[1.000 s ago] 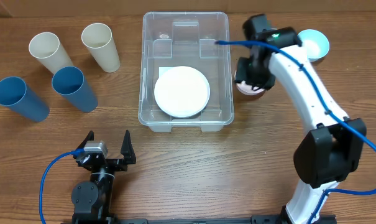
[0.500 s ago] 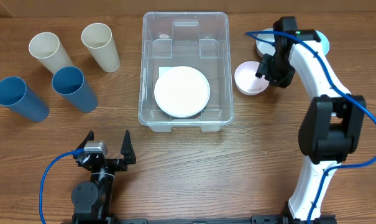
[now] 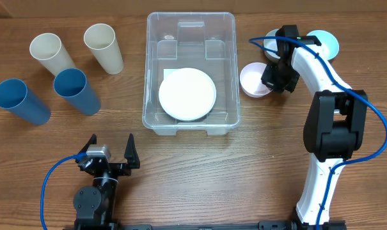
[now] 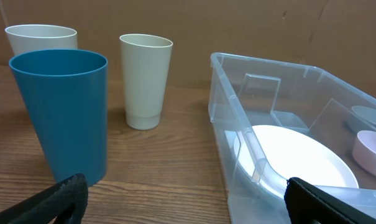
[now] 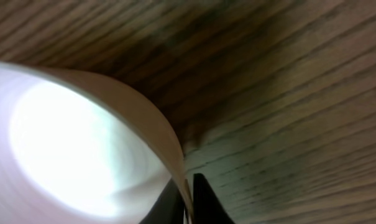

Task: Pack container
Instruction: 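Grasp the pink bowl rim with the right gripper and lift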

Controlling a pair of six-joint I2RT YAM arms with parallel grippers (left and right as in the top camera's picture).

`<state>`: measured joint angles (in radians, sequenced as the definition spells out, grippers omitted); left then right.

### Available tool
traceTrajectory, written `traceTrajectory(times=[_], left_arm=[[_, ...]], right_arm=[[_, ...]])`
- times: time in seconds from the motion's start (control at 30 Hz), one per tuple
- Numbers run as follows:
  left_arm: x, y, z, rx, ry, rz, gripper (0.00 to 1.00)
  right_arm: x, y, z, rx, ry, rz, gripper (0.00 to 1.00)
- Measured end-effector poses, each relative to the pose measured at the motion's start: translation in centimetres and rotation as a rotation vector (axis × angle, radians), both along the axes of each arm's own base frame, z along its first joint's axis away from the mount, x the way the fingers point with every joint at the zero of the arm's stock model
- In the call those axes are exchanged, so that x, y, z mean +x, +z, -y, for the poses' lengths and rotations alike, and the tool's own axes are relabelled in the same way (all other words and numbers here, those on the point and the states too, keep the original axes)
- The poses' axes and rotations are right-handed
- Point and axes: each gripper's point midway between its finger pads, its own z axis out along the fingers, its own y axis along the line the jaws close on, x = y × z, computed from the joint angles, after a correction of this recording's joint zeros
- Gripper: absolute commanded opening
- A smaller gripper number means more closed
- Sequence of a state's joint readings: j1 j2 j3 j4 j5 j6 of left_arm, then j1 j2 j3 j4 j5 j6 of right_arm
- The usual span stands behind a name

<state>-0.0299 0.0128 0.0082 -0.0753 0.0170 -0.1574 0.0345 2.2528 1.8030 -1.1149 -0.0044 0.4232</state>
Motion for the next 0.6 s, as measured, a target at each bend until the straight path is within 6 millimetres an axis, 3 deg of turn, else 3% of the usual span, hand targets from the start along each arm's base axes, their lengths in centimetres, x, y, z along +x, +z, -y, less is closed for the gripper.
traceTrajectory(times=[0.2,0.4,0.5,0.6], left_arm=[[0.0,0.0,0.0,0.000,0.000,-0.001,1.00],[0.0,0.0,0.0,0.000,0.000,0.000,1.00],[0.0,0.0,0.0,0.000,0.000,0.000,1.00],[0.0,0.0,0.0,0.000,0.000,-0.001,1.00]], right_arm=[[-0.7,0.1,-0.2,0.017,0.000,-0.028,0.04],[-2.0,1.9,0.3,0.011,-0.008,-0.091,0.04],[-1.8,4.2,0.8,0.008,-0.015,-0.068,0.04],[-0.9,8.1,0.9,0.007,-0.016,0.019,0.04]])
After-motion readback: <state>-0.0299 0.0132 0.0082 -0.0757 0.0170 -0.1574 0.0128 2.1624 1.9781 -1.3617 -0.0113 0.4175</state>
